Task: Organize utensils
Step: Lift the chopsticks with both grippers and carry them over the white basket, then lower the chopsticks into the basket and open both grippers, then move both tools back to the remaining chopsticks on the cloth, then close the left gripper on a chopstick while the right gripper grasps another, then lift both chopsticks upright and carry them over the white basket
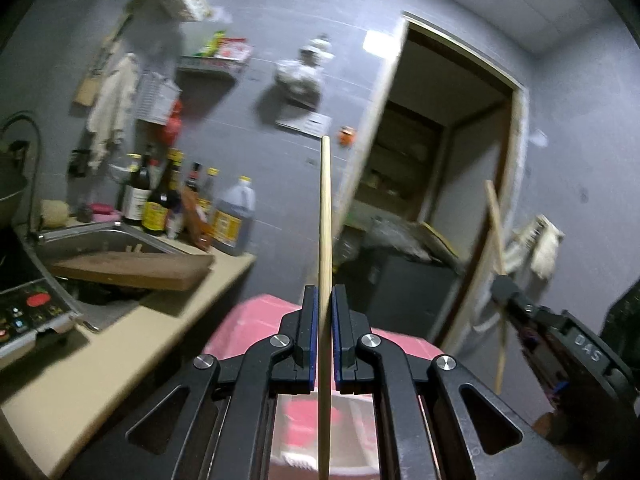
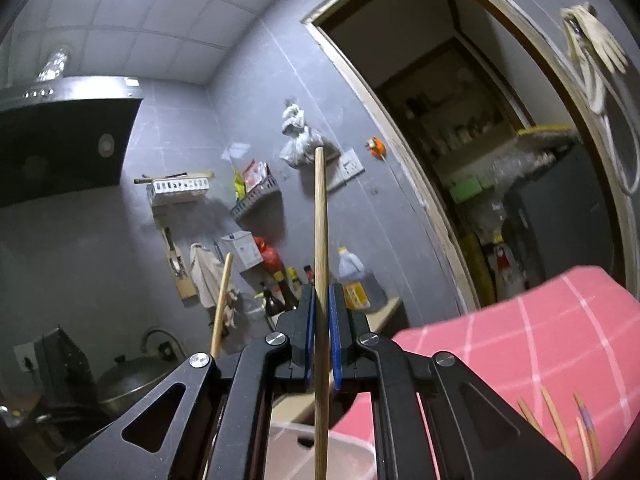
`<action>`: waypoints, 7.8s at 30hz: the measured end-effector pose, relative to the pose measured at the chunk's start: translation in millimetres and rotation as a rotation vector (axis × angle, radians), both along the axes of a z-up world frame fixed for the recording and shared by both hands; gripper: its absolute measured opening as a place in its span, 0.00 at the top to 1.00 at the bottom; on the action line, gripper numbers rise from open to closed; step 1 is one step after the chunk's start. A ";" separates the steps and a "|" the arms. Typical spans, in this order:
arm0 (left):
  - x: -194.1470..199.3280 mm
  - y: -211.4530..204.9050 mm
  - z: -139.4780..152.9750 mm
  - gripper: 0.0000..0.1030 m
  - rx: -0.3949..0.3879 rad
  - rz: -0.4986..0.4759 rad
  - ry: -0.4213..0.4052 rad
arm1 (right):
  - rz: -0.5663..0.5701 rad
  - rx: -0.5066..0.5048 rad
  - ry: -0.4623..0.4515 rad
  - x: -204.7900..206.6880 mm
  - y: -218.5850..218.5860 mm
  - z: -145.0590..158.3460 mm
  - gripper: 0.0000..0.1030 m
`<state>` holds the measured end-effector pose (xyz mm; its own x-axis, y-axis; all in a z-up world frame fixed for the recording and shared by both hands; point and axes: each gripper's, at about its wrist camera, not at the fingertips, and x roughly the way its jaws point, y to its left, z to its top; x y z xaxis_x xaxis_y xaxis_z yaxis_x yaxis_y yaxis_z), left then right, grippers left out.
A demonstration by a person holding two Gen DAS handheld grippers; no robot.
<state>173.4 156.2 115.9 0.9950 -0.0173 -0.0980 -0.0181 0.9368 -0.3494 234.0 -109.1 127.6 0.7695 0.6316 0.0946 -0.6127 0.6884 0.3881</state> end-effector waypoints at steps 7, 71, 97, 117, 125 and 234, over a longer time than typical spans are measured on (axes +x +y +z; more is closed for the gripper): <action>12.1 24.5 -17.7 0.96 -0.025 0.067 -0.005 | -0.078 -0.051 -0.067 13.3 24.0 -14.2 0.95; -51.0 -59.4 -34.3 0.15 0.093 -0.048 0.050 | -0.227 -0.299 0.007 -68.5 -66.1 -32.7 0.14; -11.2 -190.7 -85.3 0.10 0.205 -0.296 0.399 | -0.244 -0.519 0.350 -50.1 -172.9 -70.7 0.15; 56.0 -219.6 -125.0 0.60 0.233 -0.440 0.671 | -0.096 -0.679 0.595 -1.5 -152.9 -124.3 0.66; 71.5 -215.7 -135.9 0.76 0.218 -0.428 0.741 | -0.076 -0.691 0.620 6.0 -149.3 -127.5 0.68; -18.3 -55.5 -17.0 0.97 0.038 -0.135 0.047 | -0.006 -0.034 0.041 -34.3 -43.9 -20.1 0.95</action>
<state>155.1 100.7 99.0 0.9782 -0.1464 -0.1475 0.0939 0.9444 -0.3151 199.7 -153.0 107.6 0.7764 0.6289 0.0417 -0.5924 0.7056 0.3889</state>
